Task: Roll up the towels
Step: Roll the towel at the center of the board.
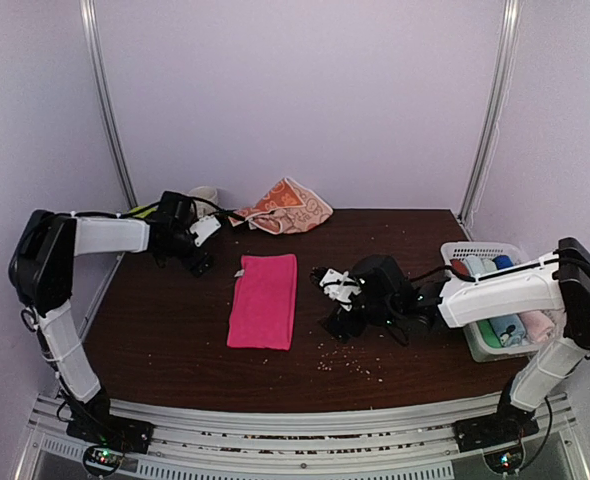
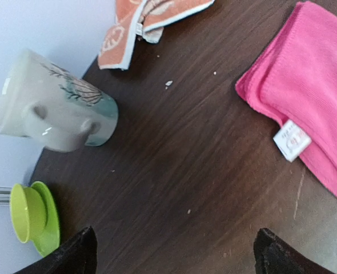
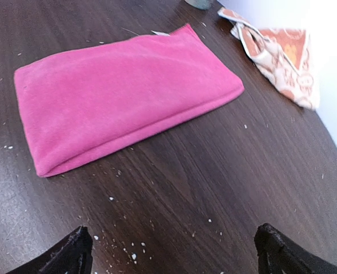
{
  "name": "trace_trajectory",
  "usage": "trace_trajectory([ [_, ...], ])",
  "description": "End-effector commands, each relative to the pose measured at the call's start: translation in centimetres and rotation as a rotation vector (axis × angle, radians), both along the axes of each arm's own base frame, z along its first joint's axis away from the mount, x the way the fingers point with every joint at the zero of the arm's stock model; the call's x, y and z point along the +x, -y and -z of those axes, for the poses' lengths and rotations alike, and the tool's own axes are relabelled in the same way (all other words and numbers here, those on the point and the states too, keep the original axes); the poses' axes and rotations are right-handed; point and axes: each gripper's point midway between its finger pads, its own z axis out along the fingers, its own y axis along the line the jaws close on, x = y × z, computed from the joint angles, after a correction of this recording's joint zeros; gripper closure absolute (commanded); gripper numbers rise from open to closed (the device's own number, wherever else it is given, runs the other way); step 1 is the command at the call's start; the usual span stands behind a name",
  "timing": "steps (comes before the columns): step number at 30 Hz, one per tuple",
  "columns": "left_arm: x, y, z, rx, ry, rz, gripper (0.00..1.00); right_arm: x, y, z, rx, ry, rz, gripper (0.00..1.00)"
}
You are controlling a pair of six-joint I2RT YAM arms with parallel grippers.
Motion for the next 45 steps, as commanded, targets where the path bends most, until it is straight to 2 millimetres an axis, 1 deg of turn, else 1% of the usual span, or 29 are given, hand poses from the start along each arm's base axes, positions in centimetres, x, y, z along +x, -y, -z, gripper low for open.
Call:
trace_trajectory([
  [1, -4.7, 2.4, -4.1, -0.061, 0.165, 0.304, 0.02, -2.3, -3.4, -1.0, -0.004, 0.151, -0.216, 0.0],
  [3, -7.7, 3.3, -3.9, -0.079, 0.193, 0.439, 0.02, -2.8, -4.5, -0.7, -0.014, 0.174, -0.246, 0.0],
  [5, -10.5, 3.9, -3.2, -0.059, 0.22, 0.552, 0.02, -3.3, -5.4, -0.4, -0.03, 0.209, -0.27, 0.0],
  [7, -13.1, 4.4, -2.1, -0.023, 0.254, 0.644, 0.02, -4.3, -6.5, 0.2, -0.053, 0.251, -0.302, 0.01],
  [9, -15.2, 4.9, -1.5, 0.006, 0.301, 0.718, 0.02, -4.8, -7.5, 0.9, -0.082, 0.28, -0.323, 0.03],
  [11, -17.1, 5.3, -1.0, 0.015, 0.33, 0.779, 0.02, -5.4, -8.5, 2.0, -0.124, 0.293, -0.348, 0.05],
  [14, -19.0, 5.7, -0.3, 0.021, 0.344, 0.831, 0.03, -5.9, -9.6, 3.6, -0.195, 0.318, -0.371, 0.07],
  [16, -19.6, 6.0, 0.0, 0.02, 0.35, 0.844, 0.03, -6.0, -10.2, 4.7, -0.237, 0.329, -0.379, 0.08],
  [20, -20.3, 6.2, 0.9, 0.031, 0.351, 0.847, 0.03, -5.6, -11.0, 6.0, -0.269, 0.333, -0.377, 0.11],
  [22, -20.5, 6.1, 1.2, 0.037, 0.355, 0.844, 0.03, -5.5, -11.5, 6.5, -0.283, 0.334, -0.386, 0.15],
  [25, -20.6, 5.9, 1.2, 0.041, 0.372, 0.841, 0.02, -4.9, -12.1, 7.4, -0.323, 0.328, -0.379, 0.25],
  [28, -20.8, 6.0, 1.0, 0.037, 0.388, 0.848, 0.02, -4.4, -12.0, 8.4, -0.359, 0.328, -0.368, 0.29],
  [30, -21.0, 6.1, 0.8, 0.032, 0.402, 0.861, 0.02, -4.2, -11.8, 8.8, -0.373, 0.325, -0.363, 0.36],
  [31, -21.2, 6.2, 0.8, 0.03, 0.407, 0.869, 0.02, -4.1, -11.7, 9.1, -0.376, 0.318, -0.363, 0.41],
  [32, -21.3, 6.2, 0.8, 0.027, 0.412, 0.876, 0.02, -4.1, -11.6, 9.3, -0.38, 0.307, -0.363, 0.49],
  [33, -21.5, 6.2, 0.9, 0.024, 0.413, 0.882, 0.02, -4.0, -11.4, 9.6, -0.379, 0.291, -0.361, 0.6],
  [34, -21.6, 6.3, 1.0, 0.02, 0.412, 0.889, 0.02, -4.0, -11.3, 9.8, -0.375, 0.273, -0.36, 0.75],
  [35, -21.8, 6.3, 1.1, 0.018, 0.41, 0.894, 0.02, -4.1, -11.2, 10.0, -0.367, 0.25, -0.367, 0.82],
  [38, -22.1, 6.3, 1.4, 0.019, 0.409, 0.911, 0.02, -4.8, -11.0, 10.4, -0.341, 0.195, -0.4, 0.95],
  [39, -22.3, 6.3, 1.5, 0.021, 0.409, 0.921, 0.02, -5.0, -11.1, 10.3, -0.33, 0.182, -0.409, 0.99],
  [40, -22.5, 6.3, 1.6, 0.028, 0.41, 0.931, 0.02, -5.3, -11.2, 10.3, -0.319, 0.165, -0.422, 1.0],
  [42, -22.9, 6.3, 1.7, 0.036, 0.417, 0.951, 0.02, -5.5, -11.4, 10.0, -0.292, 0.143, -0.429, 1.0],
  [45, -23.3, 6.4, 1.8, 0.043, 0.428, 0.971, 0.02, -5.3, -11.7, 9.2, -0.245, 0.102, -0.422, 1.0],
])
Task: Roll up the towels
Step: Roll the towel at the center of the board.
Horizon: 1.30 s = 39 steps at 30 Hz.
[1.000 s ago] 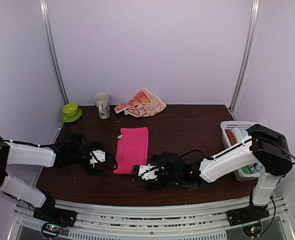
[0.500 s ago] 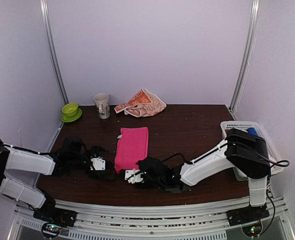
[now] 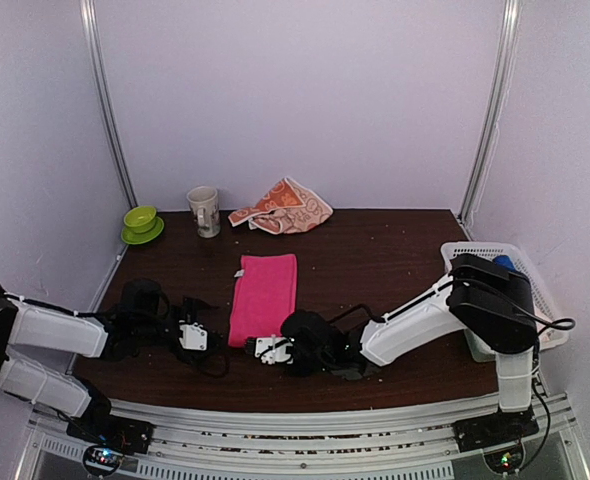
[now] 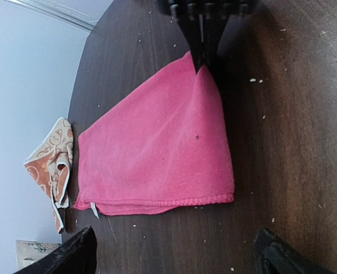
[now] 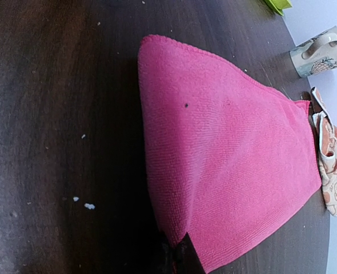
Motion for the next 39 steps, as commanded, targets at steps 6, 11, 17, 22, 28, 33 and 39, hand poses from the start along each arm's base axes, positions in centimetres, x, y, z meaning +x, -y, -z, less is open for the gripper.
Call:
trace_trajectory([
  [6, -1.5, 1.2, -0.6, -0.011, 0.06, 0.095, 0.06, -0.8, -0.5, -1.9, 0.109, -0.283, -0.011, 1.0],
  [11, -2.1, 2.0, 0.1, 0.003, 0.049, 0.118, 0.13, -1.3, -1.4, -3.0, 0.147, -0.433, -0.03, 1.0],
  [17, -1.8, 3.0, 0.2, 0.01, 0.051, 0.104, 0.19, -1.4, -1.9, -4.2, 0.178, -0.579, -0.032, 1.0],
  [22, -0.5, 3.8, 0.2, 0.008, 0.038, 0.05, 0.25, -1.8, -1.8, -5.6, 0.213, -0.647, -0.06, 1.0],
  [28, 0.9, 4.4, 0.3, 0.018, 0.007, -0.006, 0.31, -2.2, -1.3, -4.8, 0.174, -0.671, -0.053, 1.0],
  [33, 0.3, 5.0, 1.0, 0.045, -0.018, 0.012, 0.38, -2.6, -0.9, -4.4, 0.159, -0.692, -0.054, 1.0],
  [39, -0.9, 5.4, 2.1, 0.096, -0.031, 0.04, 0.57, -2.4, -0.1, -4.5, 0.175, -0.699, -0.038, 1.0],
])
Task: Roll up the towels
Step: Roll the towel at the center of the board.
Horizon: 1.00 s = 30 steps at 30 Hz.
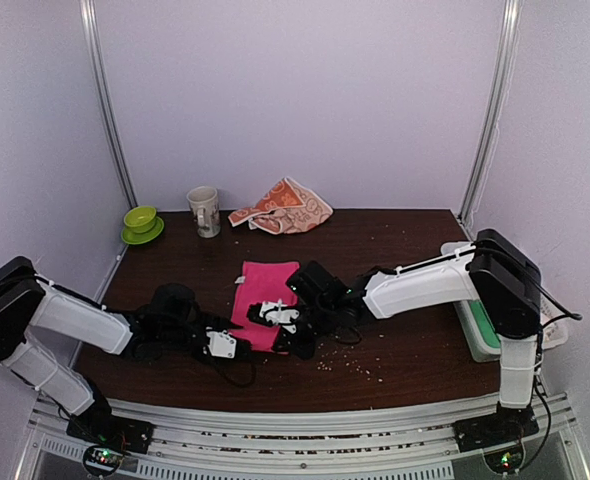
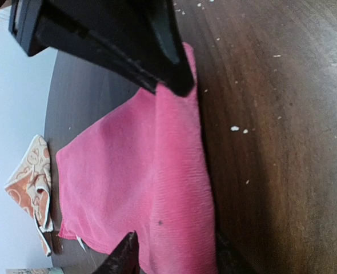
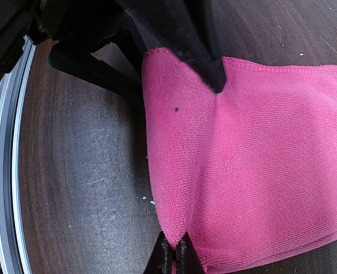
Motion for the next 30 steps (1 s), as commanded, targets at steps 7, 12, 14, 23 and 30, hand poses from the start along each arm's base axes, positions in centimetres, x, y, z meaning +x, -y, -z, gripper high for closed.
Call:
trace_trajectory([
  [7, -0.6, 0.8, 0.5, 0.046, -0.053, -0.008, 1.0, -0.1, 1.0, -1.9, 0.032, -0.018, 0.016, 1.0],
  [12, -1.7, 0.8, 0.6, 0.078, -0.163, 0.011, 1.0, -0.5, 1.8, -1.7, 0.015, -0.023, 0.011, 0.93],
  [14, -2.7, 0.9, 0.8, 0.1, -0.234, 0.039, 1.0, -0.6, 2.0, -1.8, 0.018, -0.02, 0.009, 0.77],
  [23, -5.1, 1.0, 1.9, 0.158, -0.462, 0.069, 1.0, -1.4, 3.2, -2.5, 0.071, 0.112, 0.018, 0.34],
  [30, -4.7, 0.9, 2.5, 0.144, -0.605, 0.028, 1.0, -2.4, 2.8, -1.7, 0.12, 0.212, -0.011, 0.29],
])
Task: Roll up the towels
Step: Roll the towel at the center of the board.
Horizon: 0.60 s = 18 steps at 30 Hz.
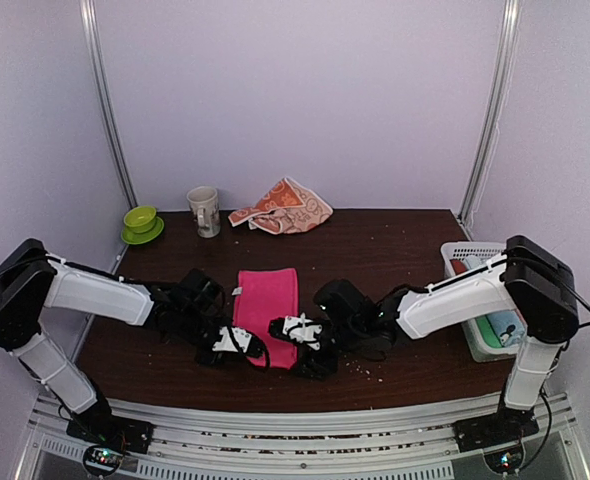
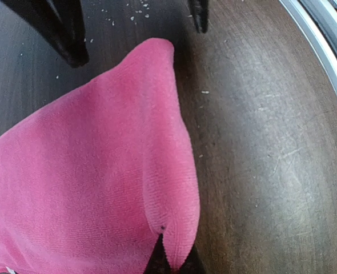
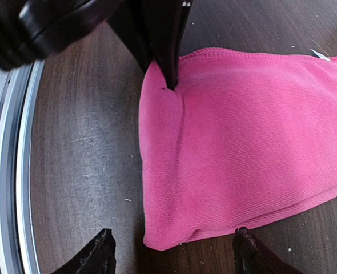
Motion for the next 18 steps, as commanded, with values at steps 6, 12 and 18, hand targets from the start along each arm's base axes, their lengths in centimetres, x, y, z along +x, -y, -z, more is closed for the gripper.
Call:
trace_trajectory([
  [6, -0.9, -0.7, 0.5, -0.013, -0.231, -0.046, 1.0, 0.3, -1.2, -1.2, 0.122, 0.215, 0.008, 0.27],
  [12, -0.6, -1.1, 0.4, -0.038, -0.341, -0.058, 1.0, 0.6, -1.6, -0.1, 0.089, 0.27, 0.025, 0.34],
  [18, -0.7, -1.7, 1.0, -0.037, -0.401, -0.069, 1.0, 0.6, -2.0, 0.7, 0.051, 0.334, 0.017, 0.36],
])
